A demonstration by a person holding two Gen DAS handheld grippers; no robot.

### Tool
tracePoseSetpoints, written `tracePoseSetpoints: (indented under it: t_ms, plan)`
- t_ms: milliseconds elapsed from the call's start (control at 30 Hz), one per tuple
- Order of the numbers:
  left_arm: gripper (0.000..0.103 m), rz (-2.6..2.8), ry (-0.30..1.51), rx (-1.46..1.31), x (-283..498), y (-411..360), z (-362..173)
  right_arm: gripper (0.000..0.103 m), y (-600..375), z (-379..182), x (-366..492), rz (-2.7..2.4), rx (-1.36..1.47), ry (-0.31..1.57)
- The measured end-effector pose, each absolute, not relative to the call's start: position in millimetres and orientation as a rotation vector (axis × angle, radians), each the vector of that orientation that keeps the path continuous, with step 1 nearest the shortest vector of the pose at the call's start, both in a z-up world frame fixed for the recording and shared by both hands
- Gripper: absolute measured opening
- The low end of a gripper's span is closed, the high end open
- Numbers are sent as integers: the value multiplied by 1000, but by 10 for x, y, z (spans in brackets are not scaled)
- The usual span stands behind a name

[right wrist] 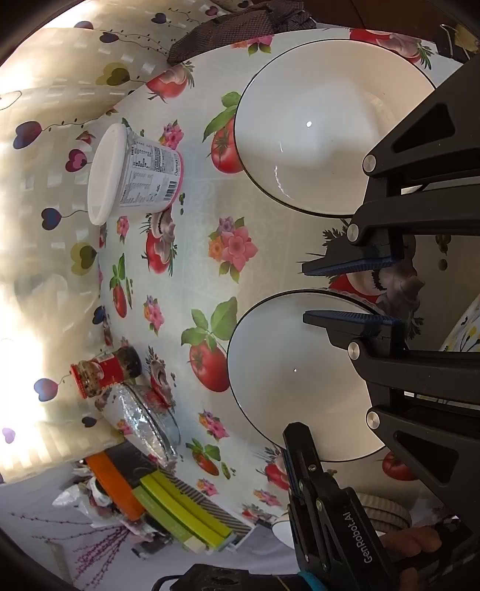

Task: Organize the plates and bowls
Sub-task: 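Lift the white bowl off the table with both grippers, tilting it up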

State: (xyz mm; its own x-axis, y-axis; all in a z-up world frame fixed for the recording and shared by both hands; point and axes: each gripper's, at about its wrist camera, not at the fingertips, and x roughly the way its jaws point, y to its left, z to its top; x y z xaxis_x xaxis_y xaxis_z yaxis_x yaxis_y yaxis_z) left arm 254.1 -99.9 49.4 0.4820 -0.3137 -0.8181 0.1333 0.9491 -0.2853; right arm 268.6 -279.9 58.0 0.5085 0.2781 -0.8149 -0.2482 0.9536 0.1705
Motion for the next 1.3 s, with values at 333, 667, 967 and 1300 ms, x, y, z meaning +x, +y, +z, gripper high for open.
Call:
tracePoseSetpoints:
  t_ms: [333,667,967,1300]
  plan:
    - [11,-265,1030,-188,2532,-1006,495,12,-2769,577,2681,296,44,982]
    - [11,-261,1000,-183,2503,-998,623,8,-2780,717,2630,282,66,970]
    - [11,-266,971,-165,2441,-1023,769,8,-2812,879,2543,271,93,941]
    - [11,-296,922,-160,2267,-1059,1006,8,-2885,1114,2356,264,114,899]
